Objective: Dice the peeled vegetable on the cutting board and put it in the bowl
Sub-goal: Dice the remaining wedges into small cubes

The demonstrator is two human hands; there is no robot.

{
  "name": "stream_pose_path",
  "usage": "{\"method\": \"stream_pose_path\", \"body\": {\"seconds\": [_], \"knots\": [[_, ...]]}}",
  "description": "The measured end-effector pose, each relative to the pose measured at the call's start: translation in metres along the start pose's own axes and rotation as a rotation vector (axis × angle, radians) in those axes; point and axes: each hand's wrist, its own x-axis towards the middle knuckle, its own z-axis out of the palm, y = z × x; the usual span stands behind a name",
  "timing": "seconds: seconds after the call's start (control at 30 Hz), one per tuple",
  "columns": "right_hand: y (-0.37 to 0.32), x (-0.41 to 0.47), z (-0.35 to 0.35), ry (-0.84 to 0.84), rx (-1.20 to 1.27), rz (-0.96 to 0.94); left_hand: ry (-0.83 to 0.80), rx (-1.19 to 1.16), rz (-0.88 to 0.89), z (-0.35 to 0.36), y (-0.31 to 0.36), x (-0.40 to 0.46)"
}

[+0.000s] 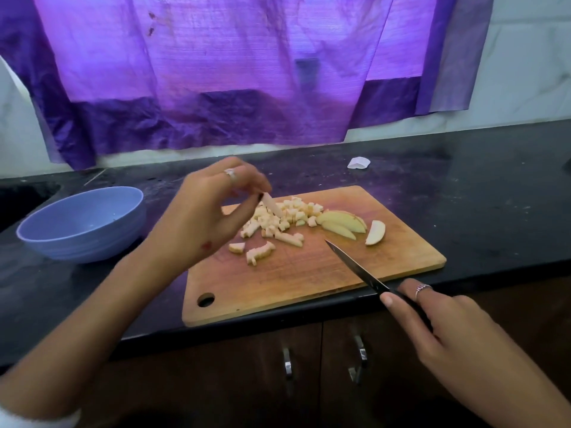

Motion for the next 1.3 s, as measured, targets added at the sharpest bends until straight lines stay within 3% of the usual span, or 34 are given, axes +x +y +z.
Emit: {"method": "stream_pose_path", "body": {"seconds": [0.17,0.37,0.5,0.6,0.7,0.83,1.03,1.3], "knots": [[-0.023,0.01,-0.002,0.011,-0.139,-0.18,0.269,0.011,-0.26,-0.015,0.018,-0.072],[-0.049,0.065,-0.004,0.007,-0.461,-0.45,0.447,-0.325,-0.525,-0.004,0.022,-0.121],[-0.049,0.122,0.01,0.057,-0.484,-0.509,0.409,-0.377,-0.573,0.011,0.03,-0.12],[-0.047,0.141,0.012,0.09,-0.455,-0.503,0.343,-0.249,-0.559,0.018,0.035,-0.109],[-0.047,0.126,0.003,0.087,-0.331,-0.456,0.264,-0.121,-0.58,0.022,0.034,-0.105],[-0.046,0.082,0.0,0.074,-0.186,-0.375,0.213,-0.161,-0.581,0.031,0.033,-0.104],[-0.049,0.046,0.007,0.112,-0.292,-0.244,0.17,-0.15,-0.573,0.03,0.032,-0.104],[-0.055,0.051,0.009,0.073,-0.376,-0.219,0.157,-0.151,-0.568,0.027,0.031,-0.108]]}}
